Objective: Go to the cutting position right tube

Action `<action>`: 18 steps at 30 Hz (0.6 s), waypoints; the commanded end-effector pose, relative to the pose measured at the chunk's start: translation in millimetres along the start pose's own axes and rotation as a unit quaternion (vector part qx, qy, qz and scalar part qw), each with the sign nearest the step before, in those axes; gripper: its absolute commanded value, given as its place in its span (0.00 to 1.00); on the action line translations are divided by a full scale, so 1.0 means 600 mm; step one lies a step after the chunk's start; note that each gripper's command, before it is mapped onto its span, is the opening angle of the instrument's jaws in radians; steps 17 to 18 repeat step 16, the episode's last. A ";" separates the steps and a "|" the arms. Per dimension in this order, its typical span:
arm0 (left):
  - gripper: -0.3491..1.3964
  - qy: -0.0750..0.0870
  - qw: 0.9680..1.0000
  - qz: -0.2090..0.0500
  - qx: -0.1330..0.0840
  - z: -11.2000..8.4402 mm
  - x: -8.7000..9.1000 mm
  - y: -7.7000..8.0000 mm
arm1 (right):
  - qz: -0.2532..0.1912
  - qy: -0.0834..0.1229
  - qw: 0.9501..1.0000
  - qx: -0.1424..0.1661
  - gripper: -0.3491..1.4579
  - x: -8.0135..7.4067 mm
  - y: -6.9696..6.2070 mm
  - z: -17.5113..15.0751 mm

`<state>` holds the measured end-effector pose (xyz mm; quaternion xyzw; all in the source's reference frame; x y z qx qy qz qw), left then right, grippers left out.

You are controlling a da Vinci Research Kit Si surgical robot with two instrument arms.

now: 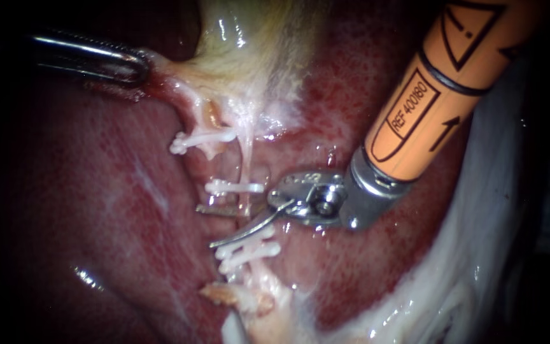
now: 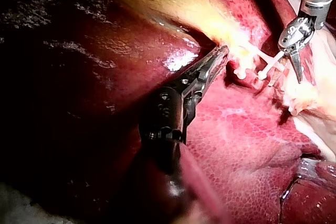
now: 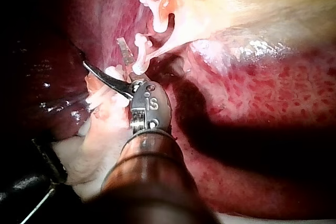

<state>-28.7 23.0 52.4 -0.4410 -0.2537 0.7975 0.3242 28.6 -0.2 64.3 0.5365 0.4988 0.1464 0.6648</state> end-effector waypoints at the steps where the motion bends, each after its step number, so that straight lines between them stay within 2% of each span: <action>1: 0.00 0.000 1.000 0.000 -0.001 -0.0001 0.0001 0.0001 | -0.001 0.001 1.000 0.003 0.98 0.0003 -0.0005 0.0000; 5: 0.00 0.000 1.000 0.000 -0.001 -0.0001 0.0001 0.0001 | -0.001 0.000 1.000 0.007 0.98 0.0010 -0.0015 0.0002; 18: 0.00 0.000 1.000 0.000 -0.001 -0.0001 0.0002 0.0000 | -0.001 0.000 1.000 0.007 0.98 0.0009 -0.0015 0.0002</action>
